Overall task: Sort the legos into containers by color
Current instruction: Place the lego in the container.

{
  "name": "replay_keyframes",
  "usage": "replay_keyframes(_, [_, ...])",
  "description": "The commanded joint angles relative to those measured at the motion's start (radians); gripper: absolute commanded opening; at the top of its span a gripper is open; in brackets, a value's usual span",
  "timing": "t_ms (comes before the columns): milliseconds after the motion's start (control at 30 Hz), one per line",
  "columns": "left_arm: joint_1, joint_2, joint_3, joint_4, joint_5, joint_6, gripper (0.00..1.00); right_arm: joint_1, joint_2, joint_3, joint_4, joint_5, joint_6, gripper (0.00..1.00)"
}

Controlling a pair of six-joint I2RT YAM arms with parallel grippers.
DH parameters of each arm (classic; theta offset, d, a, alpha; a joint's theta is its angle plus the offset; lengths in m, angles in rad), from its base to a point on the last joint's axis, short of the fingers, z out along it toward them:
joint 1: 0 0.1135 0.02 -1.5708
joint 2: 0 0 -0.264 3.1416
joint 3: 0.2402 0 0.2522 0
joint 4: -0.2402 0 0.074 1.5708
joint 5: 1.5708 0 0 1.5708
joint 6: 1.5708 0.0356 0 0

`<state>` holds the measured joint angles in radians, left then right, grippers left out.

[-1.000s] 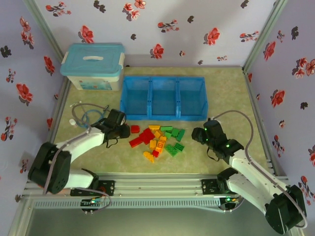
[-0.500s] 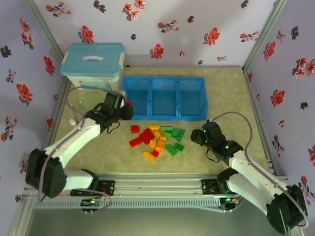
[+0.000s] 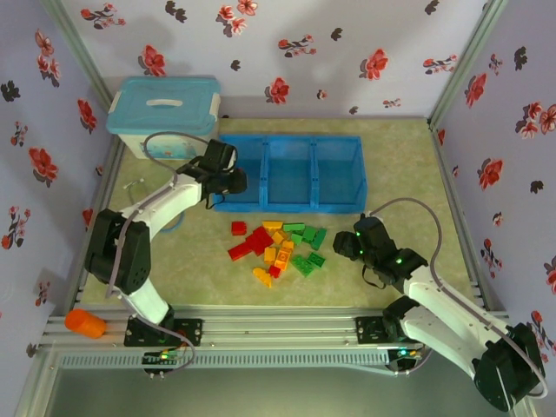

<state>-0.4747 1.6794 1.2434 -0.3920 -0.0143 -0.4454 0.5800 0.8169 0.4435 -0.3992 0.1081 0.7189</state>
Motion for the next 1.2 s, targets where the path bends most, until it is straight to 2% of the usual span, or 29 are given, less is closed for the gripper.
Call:
replay_keyframes(0, [0.013, 0.035, 0.056, -0.043, 0.01, 0.024, 0.37, 0.009, -0.013, 0.004, -0.019, 0.008, 0.019, 0.62])
replay_keyframes(67, [0.013, 0.045, 0.081, -0.068, 0.0, 0.025, 0.73, 0.009, -0.013, 0.006, -0.021, 0.007, 0.016, 0.62])
replay_keyframes(100, [0.013, 0.043, 0.091, -0.079, -0.001, 0.025, 0.8, 0.009, -0.013, 0.009, -0.024, 0.006, 0.015, 0.62])
replay_keyframes(133, [0.013, 0.035, 0.093, -0.084, -0.004, 0.025, 0.82, 0.009, -0.014, 0.012, -0.027, 0.008, 0.015, 0.62])
replay_keyframes(367, [0.005, -0.096, 0.037, -0.07, -0.003, 0.013, 0.81, 0.014, -0.009, 0.017, -0.026, 0.009, 0.008, 0.62])
replay_keyframes(633, [-0.03, -0.33, -0.158, -0.031, -0.005, -0.015, 0.77, 0.061, 0.046, 0.066, -0.039, 0.015, -0.007, 0.62])
replay_keyframes(900, [-0.053, -0.568, -0.425, 0.013, -0.021, -0.082, 0.73, 0.204, 0.175, 0.161, -0.06, 0.074, 0.015, 0.59])
replay_keyframes(1167, [-0.058, -0.725, -0.599, -0.006, -0.032, -0.135, 0.7, 0.369, 0.406, 0.295, -0.025, 0.104, 0.079, 0.57])
